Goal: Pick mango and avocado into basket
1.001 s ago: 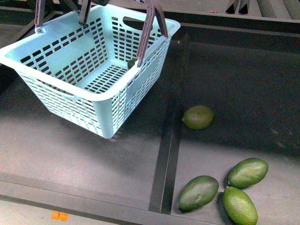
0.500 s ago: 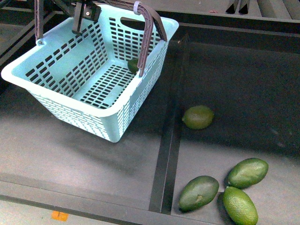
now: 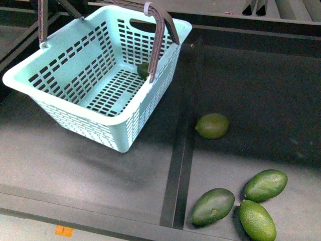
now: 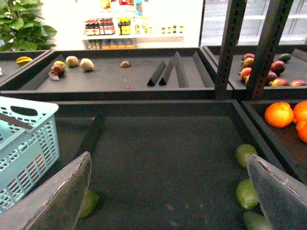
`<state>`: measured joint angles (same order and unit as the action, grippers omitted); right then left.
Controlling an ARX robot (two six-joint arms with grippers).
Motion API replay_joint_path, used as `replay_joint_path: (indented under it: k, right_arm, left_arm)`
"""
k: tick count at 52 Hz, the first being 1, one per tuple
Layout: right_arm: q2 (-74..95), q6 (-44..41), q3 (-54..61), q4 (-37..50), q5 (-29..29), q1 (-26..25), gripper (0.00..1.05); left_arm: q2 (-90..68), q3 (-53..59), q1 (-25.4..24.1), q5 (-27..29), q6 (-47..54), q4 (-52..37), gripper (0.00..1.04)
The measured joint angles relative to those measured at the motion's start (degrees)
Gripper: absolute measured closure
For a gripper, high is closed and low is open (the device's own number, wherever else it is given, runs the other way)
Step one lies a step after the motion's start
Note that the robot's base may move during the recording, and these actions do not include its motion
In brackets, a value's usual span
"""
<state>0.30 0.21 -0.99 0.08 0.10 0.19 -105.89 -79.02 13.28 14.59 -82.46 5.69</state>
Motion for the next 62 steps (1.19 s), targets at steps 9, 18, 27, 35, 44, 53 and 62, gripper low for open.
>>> replay_joint_path:
  k: [9,18,27,35,44,53,62]
  right_arm:
    - [0.0,0.0,0.0,0.0,0.02,0.0,0.09]
    - [0.0,0.0,0.0,0.0,0.0,0.0,0.09]
    - [0.0,0.0,0.0,0.0,0.0,0.0,0.09]
    - [0.0,0.0,0.0,0.0,0.0,0.0,0.09]
    - [0.0,0.0,0.0,0.0,0.0,0.0,0.09]
    - [0.0,0.0,0.0,0.0,0.02,0.0,0.09]
    - [0.0,0.0,0.0,0.0,0.02,0.0,0.09]
  left_arm:
    - [7.32,25.42,-2.32,-4.37,48.43,-45.81,0.42]
    - [20.2,47.23,-6.12,-7.34,78.62,-59.91,0.89]
    - [28.2,57.86,-7.85,-9.33,81.18,-61.64,1.02]
    - [36.98,65.81,-9.7,-11.32,81.44,-61.0,1.02]
    - [47.41,72.0,-13.07,-14.45,81.64,-56.48,1.02]
    - [53.51,76.54,-13.09,-14.6,81.7,-54.6,1.02]
    - [61.72,77.66,-13.09,-14.58,81.79,-47.93,1.02]
